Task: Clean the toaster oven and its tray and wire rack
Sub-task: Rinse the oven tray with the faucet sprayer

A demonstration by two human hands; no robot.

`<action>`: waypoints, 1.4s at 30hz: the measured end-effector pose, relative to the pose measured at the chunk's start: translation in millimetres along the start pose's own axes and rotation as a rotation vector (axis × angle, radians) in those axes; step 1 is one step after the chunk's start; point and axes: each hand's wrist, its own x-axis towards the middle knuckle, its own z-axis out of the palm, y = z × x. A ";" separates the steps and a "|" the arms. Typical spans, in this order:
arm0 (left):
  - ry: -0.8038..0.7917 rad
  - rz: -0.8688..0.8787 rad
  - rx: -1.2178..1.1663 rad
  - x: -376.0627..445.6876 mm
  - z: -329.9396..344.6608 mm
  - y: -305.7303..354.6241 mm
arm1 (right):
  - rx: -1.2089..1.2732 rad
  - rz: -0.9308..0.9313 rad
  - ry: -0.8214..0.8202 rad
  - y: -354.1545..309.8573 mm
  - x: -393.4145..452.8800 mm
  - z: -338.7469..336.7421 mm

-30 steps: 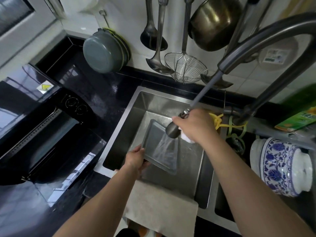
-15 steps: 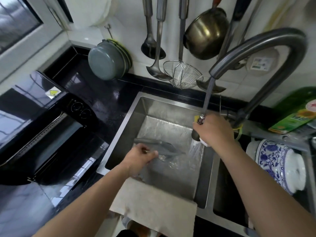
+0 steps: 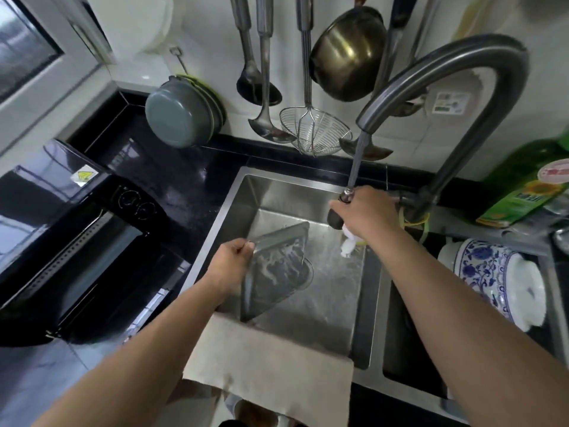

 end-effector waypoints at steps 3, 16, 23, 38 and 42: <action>-0.014 -0.151 -0.268 4.7 12.8 -27.6 | 0.188 0.021 -0.022 -17.4 7.2 10.8; -0.024 -0.361 -0.616 16.6 43.3 -33.7 | 0.334 0.015 -0.236 -50.1 5.0 16.7; -0.015 -0.337 -0.589 16.3 53.0 -9.2 | 0.308 -0.007 -0.263 -53.3 -12.8 14.6; 0.119 -0.430 -0.903 24.6 21.4 -16.6 | -0.014 0.047 -0.222 -3.3 -17.5 -1.0; 0.106 -0.434 -0.801 20.3 27.5 -19.9 | 0.140 0.042 -0.326 -35.9 -26.4 13.1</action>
